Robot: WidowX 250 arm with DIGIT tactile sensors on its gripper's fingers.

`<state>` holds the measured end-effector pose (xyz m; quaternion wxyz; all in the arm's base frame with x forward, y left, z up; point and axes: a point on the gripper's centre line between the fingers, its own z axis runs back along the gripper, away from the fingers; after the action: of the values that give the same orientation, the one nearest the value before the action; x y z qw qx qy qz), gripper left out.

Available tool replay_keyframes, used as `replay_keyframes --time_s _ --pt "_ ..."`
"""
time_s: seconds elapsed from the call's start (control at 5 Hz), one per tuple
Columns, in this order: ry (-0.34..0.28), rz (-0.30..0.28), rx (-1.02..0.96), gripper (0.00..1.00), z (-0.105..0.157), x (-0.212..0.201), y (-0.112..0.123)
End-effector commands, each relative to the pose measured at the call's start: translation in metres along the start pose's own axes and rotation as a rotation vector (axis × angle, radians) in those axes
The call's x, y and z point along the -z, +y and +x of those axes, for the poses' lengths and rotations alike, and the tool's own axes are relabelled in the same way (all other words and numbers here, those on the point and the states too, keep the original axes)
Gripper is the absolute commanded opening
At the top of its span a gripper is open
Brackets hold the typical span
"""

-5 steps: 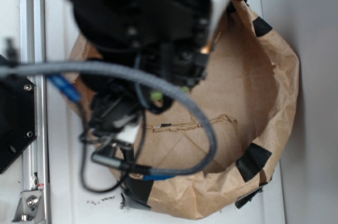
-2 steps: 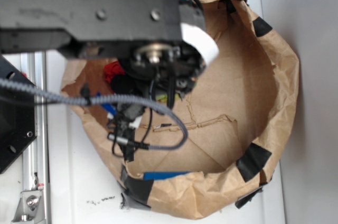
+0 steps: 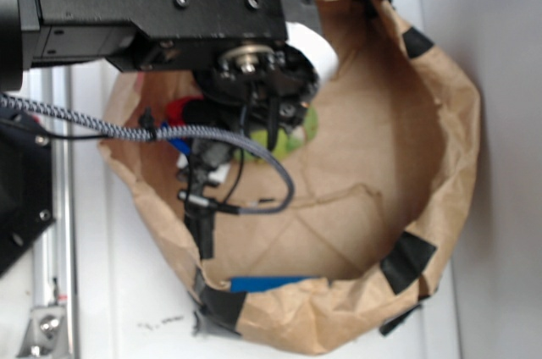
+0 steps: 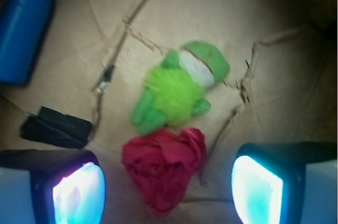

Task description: Grab the red paper.

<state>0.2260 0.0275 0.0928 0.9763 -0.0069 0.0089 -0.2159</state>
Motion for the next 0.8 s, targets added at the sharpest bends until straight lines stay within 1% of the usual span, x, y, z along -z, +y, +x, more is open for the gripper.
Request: replay_keyframes --time_s 0.0,0.2,0.4,0.6 --pt "0.012 -0.001 -0.017 1.00 -0.028 0.030 -0.008" --pt "0.015 0.005 -0.022 1.00 -0.023 0.041 0.000" --pt "0.036 -0.048 -0.017 1.00 -0.029 0.059 -0.003" --pt "0.024 -0.058 -0.018 1.00 -0.029 0.056 -0.003"
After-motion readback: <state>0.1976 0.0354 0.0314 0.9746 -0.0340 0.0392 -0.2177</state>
